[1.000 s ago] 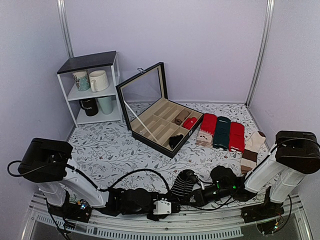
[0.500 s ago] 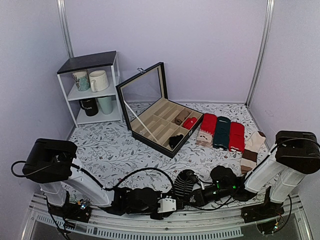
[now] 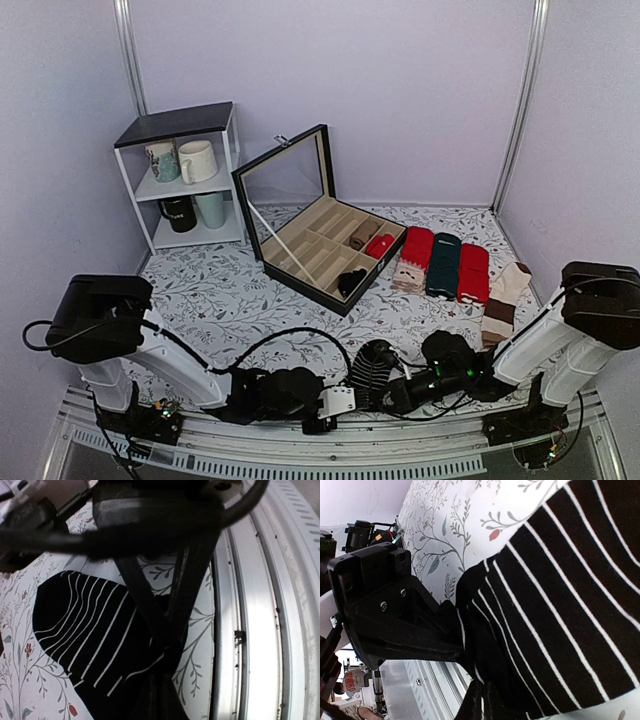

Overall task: Roll the socks
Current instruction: Roll the sock at the corner of the board.

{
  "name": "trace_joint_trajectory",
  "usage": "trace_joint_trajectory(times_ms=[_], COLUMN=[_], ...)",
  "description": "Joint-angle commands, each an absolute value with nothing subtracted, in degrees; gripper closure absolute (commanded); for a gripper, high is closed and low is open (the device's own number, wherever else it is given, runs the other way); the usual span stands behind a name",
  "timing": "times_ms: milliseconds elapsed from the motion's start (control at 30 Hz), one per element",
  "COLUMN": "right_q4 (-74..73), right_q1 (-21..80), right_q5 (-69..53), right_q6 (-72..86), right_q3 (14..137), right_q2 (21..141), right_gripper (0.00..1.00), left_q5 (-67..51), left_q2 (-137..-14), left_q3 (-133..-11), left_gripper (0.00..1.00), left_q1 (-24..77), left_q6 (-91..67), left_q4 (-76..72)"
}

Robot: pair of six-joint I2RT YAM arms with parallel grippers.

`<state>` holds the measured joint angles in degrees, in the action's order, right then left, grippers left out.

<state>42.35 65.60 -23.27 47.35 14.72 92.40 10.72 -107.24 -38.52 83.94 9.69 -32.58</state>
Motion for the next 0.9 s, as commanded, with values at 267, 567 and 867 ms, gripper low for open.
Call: trace_joint_trajectory(times_ms=[267,567,867], right_q4=[28.2,29.6,38.0], right_q1=[66.0,70.7,80.9], right_q5=[-8.6,0.0,9.6], right_q6=[35.6,23.8,13.1], right_q3=[6.2,-0.1,2.9], right_q2=[64.3,48.5,61.2], right_gripper=[0.78,0.7,0.65], left_q5=[-3.0,-11.0,-14.9], left_q2=[-105.3,-108.1,-108.9], left_q3=[-39.8,-43.1,-44.3], left_gripper=[1.0,1.0,1.0], left_q1=[79.5,76.7,74.0], left_q6=[-0.6,-4.3,-5.7], left_q4=[-15.2,-7.8,-5.2])
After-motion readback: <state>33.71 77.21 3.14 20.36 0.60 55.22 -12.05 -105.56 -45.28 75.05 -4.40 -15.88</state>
